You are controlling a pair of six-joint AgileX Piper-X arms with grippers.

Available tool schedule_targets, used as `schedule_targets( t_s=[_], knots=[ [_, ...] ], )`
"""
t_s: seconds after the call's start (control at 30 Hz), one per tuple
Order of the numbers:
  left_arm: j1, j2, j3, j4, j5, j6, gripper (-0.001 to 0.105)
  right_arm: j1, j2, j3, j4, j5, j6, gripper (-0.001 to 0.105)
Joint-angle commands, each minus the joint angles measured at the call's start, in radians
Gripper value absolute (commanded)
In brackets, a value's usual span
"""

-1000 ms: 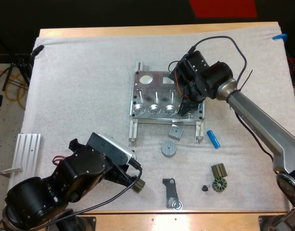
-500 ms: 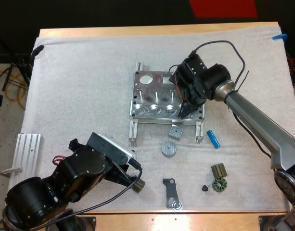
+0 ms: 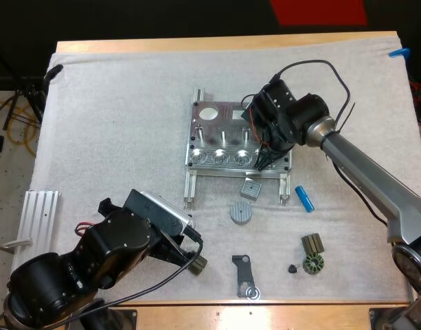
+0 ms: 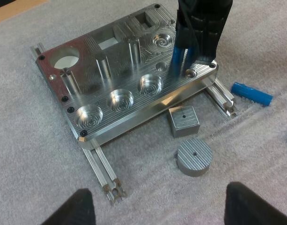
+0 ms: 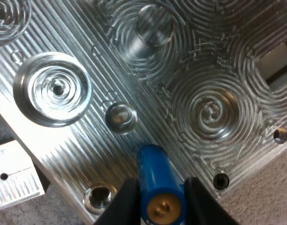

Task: Load cells from right to left

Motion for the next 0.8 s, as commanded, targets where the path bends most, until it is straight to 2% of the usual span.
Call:
schedule_targets(
  t_s=[0.0,0.2,0.27,0.33,0.43,0.77],
  knots=[
    [-0.004,0.003,-0.003,-0.003,-0.022,-0.001,0.058,-0.004,-0.002,0.011,0.015,0.025,0.001,0.0],
    [-0.004,0.003,-0.003,-0.003,-0.022,-0.001,0.058,-0.004,-0.002,0.011,0.016,0.029,0.003,0.0],
    [-0.004,0.003,-0.003,-0.003,-0.022,-0.001,0.058,-0.004,-0.002,0.011,0.016,0.029,0.003,0.005],
    [-0.004,0.003,-0.003,-0.003,-0.022,-0.001,0.058,-0.004,-0.002,0.011,0.016,0.029,0.009,0.023],
    [-0.004,0.003,-0.003,-0.003,-0.022,-0.001,0.058,-0.004,-0.005,0.011,0.016,0.029,0.019,0.041],
    [-0.004,0.003,-0.003,-0.003,-0.022,-0.001,0.058,-0.004,-0.044,0.009,-0.046,0.01,0.047,0.043]
  ],
)
